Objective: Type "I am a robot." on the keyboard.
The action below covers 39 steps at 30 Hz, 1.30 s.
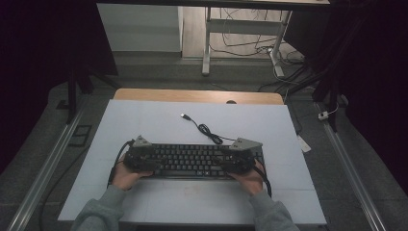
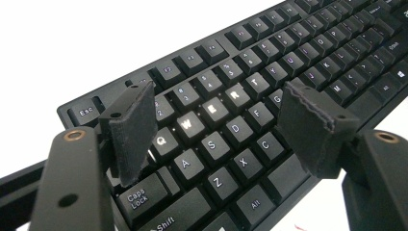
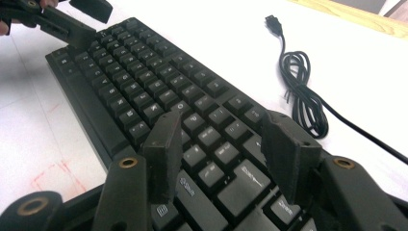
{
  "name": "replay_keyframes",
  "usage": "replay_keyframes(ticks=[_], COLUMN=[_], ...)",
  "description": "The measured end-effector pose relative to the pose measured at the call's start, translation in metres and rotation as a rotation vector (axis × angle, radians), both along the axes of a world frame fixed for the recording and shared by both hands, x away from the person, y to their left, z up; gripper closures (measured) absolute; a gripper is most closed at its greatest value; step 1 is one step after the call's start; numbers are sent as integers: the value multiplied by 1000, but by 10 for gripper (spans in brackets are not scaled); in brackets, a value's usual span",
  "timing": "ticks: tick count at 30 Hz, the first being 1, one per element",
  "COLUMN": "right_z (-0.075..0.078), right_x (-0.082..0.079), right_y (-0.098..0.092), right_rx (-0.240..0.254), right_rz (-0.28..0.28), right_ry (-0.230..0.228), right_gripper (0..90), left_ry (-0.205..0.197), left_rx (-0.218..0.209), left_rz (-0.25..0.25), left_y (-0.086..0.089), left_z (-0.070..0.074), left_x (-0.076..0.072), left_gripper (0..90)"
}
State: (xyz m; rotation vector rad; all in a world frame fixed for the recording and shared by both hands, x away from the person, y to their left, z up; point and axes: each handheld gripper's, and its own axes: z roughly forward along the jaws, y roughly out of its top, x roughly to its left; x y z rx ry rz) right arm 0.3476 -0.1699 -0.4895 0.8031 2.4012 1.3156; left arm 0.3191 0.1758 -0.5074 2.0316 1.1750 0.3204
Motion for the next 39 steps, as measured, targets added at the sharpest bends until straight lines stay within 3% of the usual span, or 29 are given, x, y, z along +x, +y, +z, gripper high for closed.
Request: replay_keyframes(ticks=[11,25,39], right_z=[2,-2,-20], right_x=[5,17,26], right_y=[17,41,69], right_rx=[-12,-35,-113], right_rz=[24,74,97], right_ry=[-5,44,83], right_gripper=[580,891,897], left_ry=[6,16,18], left_rx=[2,15,16], left_rz=[-16,-32,-33], left_y=[-1,-4,-4], left_z=[-1,-2,-2], left_x=[0,0,-1], left_gripper=[288,289,289])
